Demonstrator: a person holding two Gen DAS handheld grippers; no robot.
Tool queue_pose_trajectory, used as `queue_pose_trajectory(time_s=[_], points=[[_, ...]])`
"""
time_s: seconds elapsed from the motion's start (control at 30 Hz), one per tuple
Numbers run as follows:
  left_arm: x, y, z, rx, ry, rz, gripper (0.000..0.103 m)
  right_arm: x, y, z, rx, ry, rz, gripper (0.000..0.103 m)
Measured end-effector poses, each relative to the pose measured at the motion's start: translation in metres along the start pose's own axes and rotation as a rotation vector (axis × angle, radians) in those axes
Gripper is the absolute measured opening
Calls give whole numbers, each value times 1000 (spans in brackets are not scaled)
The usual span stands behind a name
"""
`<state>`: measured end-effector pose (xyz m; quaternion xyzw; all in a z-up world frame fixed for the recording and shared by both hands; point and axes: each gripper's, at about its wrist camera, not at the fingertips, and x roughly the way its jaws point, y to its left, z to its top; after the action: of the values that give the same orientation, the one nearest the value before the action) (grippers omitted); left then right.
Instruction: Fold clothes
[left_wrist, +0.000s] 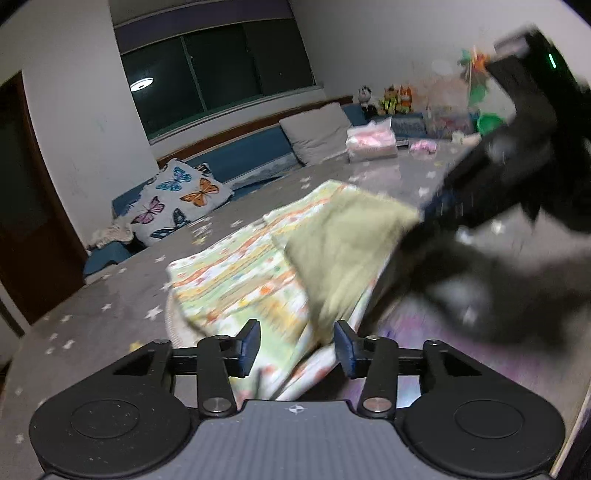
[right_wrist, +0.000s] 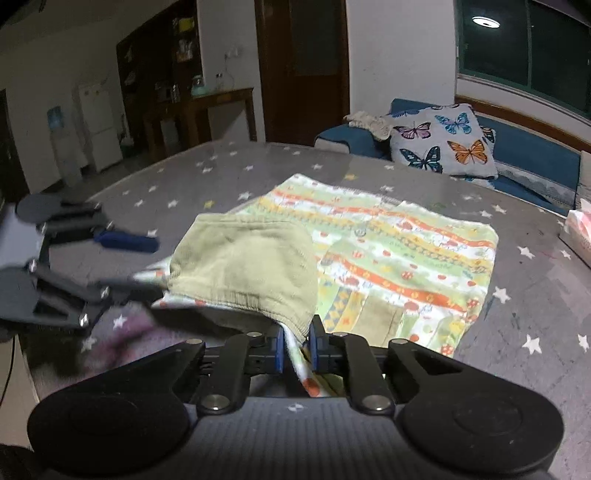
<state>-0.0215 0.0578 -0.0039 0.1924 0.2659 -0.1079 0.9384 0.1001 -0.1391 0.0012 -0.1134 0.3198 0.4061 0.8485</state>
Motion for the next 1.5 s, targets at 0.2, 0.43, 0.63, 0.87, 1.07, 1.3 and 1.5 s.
queue_pose_trajectory(time_s=[0.2,0.43,0.63,0.87,1.07,1.3,1.5], points=[[6,-11,-10,109,8,26,50,-3,-2,5,30,-27,-16,10],[6,-23,-10,155,-17,14,60,-9,-6,10,66,-63,-37,10],[16,-19,-9,174,-20,66,39,-13,-2,9,55,-77,-45,9],[-8,-14,-7,123,-39,53,6,-37,8,-1,54,-129,-40,7],[-77,-15,8,65,-106,-28,6,-94,22,-7,40,-163,-4,7],[-68,5,40,42,-116,-30,6,-103,17,20,-12,-199,-39,7],[2,46,58,-42,-20,-27,6,-46,-14,54,-5,-143,-66,6]])
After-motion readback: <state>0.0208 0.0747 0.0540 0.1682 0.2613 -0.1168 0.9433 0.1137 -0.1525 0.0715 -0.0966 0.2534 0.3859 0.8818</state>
